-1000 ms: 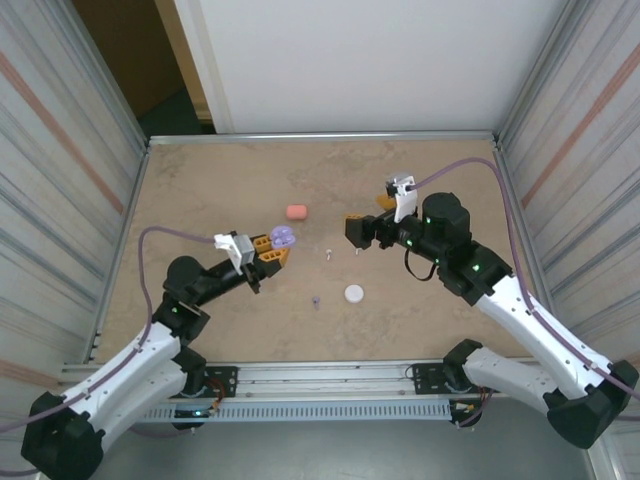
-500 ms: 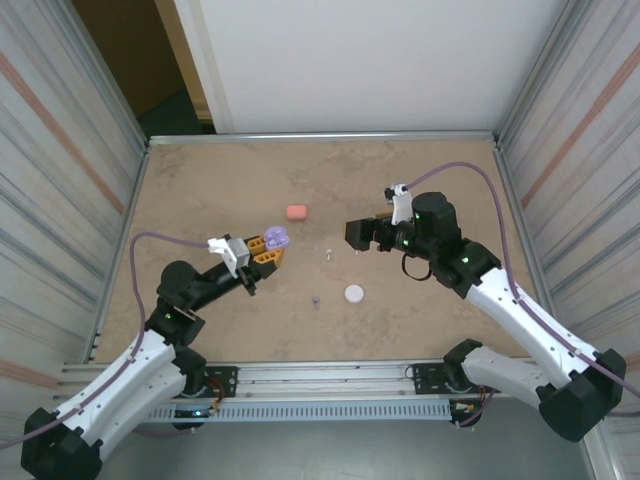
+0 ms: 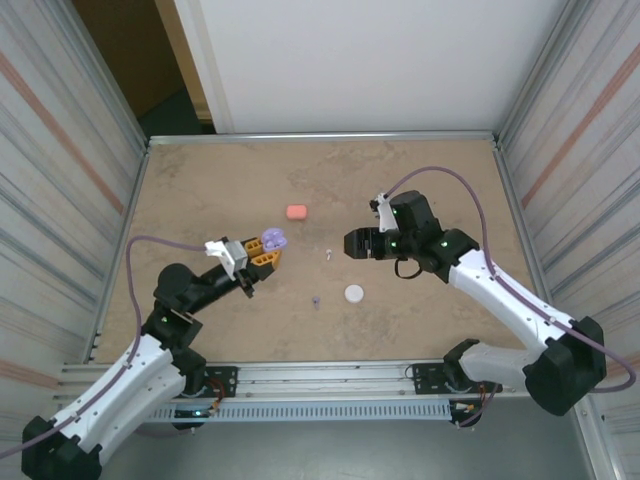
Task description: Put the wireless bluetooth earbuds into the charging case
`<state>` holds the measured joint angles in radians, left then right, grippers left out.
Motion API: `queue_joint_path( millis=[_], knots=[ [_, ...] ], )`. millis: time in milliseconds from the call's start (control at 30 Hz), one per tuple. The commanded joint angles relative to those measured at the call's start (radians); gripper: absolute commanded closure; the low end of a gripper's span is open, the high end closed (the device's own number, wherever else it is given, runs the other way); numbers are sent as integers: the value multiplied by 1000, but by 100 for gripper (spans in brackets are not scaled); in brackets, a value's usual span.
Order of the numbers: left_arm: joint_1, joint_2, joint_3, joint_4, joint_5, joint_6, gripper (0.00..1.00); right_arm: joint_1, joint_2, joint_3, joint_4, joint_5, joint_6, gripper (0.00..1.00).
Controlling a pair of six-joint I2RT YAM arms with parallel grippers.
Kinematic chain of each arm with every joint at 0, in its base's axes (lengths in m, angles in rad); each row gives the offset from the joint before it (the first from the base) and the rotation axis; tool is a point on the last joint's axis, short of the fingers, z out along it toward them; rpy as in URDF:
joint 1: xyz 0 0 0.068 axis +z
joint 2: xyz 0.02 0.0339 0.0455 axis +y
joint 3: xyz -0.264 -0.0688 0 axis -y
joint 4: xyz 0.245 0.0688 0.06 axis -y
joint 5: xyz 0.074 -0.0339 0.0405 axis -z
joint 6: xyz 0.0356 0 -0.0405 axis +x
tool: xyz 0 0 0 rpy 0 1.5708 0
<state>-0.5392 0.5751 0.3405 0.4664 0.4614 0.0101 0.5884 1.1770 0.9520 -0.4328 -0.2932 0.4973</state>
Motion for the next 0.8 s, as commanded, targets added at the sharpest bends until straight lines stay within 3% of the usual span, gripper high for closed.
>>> queue_joint_path(
  millis=[0,500,767],
  knots=[
    [-5,-25,25,-10,-18,26,100,3,28,37,-59,-6,21,35],
    [-7,-68,25,-52,-35,38,100,102,142,64,-114,60,15,37],
    [-6,-86,20,-64,-45,40,100,167,249,102,-157,53,2,45]
  ],
)
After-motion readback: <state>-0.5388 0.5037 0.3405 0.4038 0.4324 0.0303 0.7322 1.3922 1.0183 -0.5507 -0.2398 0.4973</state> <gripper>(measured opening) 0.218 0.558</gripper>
